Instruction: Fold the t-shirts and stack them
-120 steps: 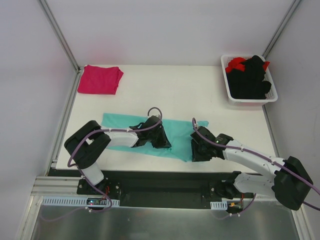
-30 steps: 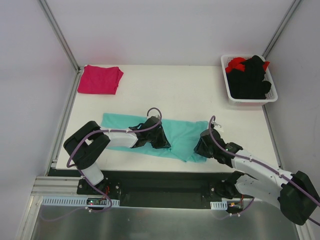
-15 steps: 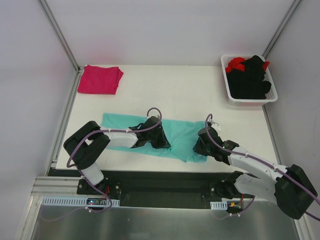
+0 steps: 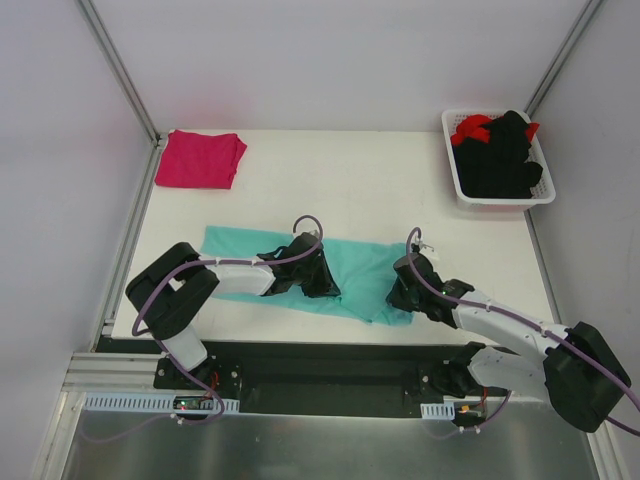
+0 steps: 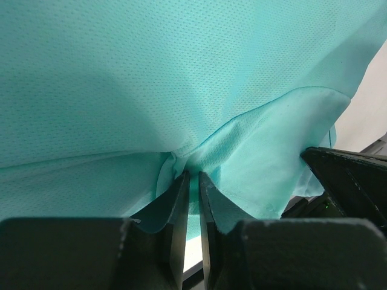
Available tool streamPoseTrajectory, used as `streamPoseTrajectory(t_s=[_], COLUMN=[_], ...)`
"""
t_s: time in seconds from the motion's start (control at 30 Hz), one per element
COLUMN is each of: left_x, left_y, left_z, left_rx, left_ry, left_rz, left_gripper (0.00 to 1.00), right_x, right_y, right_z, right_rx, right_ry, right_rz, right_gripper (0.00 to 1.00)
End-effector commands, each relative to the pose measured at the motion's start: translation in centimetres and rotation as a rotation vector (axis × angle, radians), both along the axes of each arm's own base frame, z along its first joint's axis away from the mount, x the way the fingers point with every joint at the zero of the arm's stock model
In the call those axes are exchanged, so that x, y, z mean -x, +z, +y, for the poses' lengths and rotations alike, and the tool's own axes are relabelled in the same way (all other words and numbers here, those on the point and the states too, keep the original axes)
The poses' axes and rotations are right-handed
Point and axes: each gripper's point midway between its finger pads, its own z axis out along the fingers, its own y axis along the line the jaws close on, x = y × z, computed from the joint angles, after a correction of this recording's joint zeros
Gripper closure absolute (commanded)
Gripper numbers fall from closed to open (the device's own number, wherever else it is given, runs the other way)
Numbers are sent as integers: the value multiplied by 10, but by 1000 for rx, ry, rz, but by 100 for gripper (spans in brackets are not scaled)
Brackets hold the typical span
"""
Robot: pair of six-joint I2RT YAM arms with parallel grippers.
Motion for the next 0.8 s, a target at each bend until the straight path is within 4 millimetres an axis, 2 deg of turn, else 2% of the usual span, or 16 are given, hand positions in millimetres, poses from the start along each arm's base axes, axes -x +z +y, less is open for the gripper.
streamPoseTrajectory(t_s=[0.0, 0.77], left_x=[12, 11], left_y=[-13, -12], left_z=[17, 17], left_rx=[-85, -87], left_ry=[7, 5], left_rz=[24, 22], left_gripper=[88, 88], right_x=[-12, -9], right_y=[15, 9], right_z=[5, -23], right_rx=[-16, 45], right_ry=[-4, -26], right_rz=[-44, -30], right_gripper=[95, 97])
